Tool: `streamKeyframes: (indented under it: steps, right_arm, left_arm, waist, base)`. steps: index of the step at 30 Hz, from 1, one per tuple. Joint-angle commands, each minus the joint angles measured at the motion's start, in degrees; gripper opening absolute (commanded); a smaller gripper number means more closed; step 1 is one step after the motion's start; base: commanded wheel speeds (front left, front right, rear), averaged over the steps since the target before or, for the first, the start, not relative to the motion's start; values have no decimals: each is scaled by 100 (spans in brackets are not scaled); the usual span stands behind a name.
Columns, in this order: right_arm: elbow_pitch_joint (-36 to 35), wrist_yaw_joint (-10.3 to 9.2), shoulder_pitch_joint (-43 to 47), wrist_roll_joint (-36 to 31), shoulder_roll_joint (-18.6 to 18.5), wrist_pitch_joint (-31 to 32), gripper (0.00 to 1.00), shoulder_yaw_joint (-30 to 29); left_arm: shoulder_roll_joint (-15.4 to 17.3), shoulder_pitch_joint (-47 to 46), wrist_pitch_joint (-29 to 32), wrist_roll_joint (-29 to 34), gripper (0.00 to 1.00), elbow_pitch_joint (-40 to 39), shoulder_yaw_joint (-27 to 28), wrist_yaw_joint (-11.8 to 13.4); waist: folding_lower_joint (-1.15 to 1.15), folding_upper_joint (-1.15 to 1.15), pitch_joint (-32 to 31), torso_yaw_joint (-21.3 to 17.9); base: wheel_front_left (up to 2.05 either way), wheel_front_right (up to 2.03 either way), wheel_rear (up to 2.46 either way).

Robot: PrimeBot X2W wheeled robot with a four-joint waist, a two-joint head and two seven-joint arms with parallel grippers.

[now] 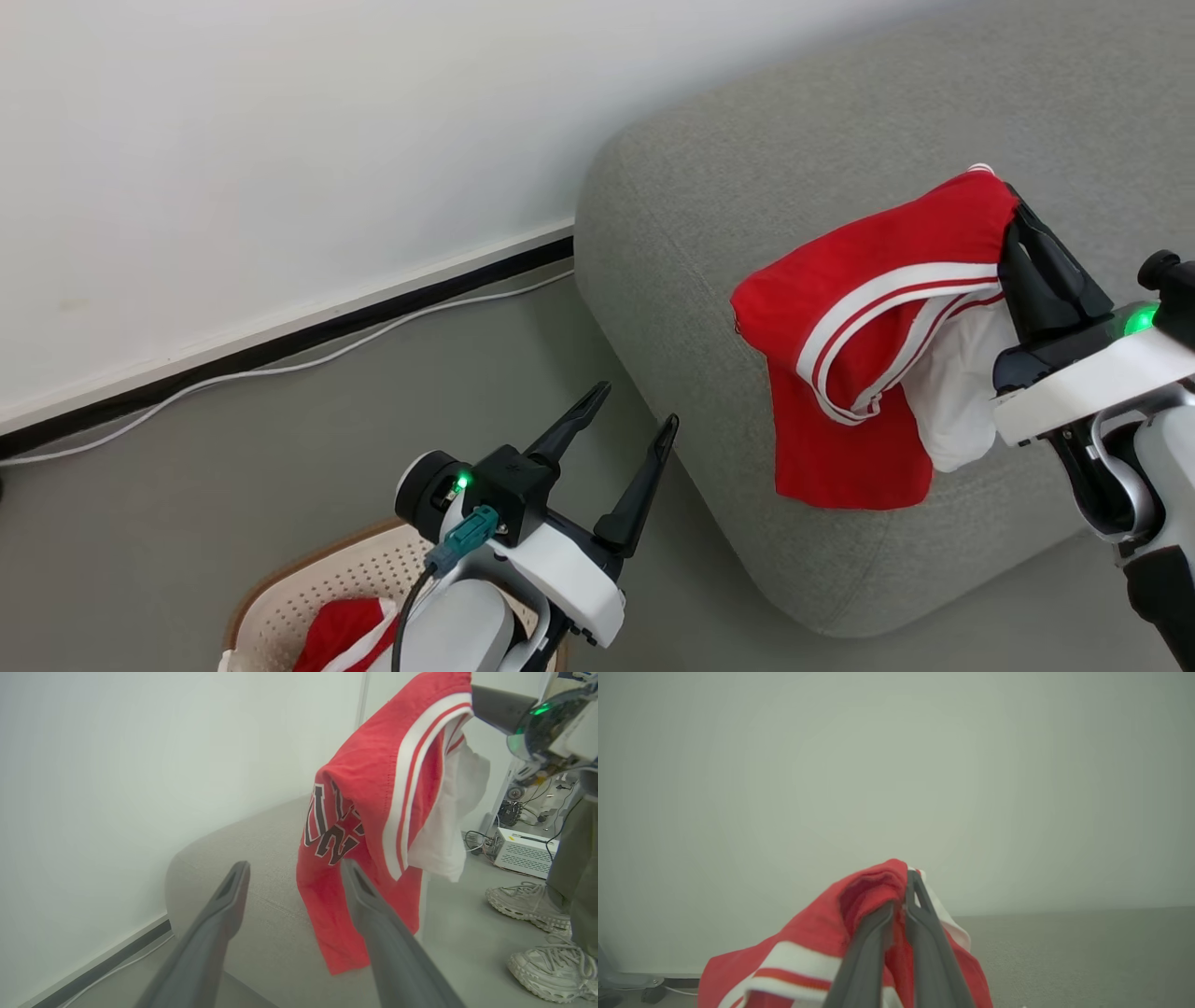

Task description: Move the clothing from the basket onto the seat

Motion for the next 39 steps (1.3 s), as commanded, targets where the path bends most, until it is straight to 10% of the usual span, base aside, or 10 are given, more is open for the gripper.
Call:
streamKeyframes:
  steps: [1,16,39]
  right_arm:
    - [-178,17,-143,12,-84,-36,0,-23]
    - [-210,17,-667,15,-518,-36,0,-561]
    - [990,17,-2415,-527,-1812,-36,0,-2618]
  left_arm:
    - [16,-139,-31,-79,100,-143,202,-39]
    - [16,-659,-31,90,100,-162,-190,193]
    - [16,-2136,-31,-102,100,-16,-1853,969]
  waist:
    - [0,0,46,-164]
    - [0,0,864,-410]
    - [0,0,2971,480]
  base:
    - [0,0,0]
    - [0,0,0]
    - [0,0,0]
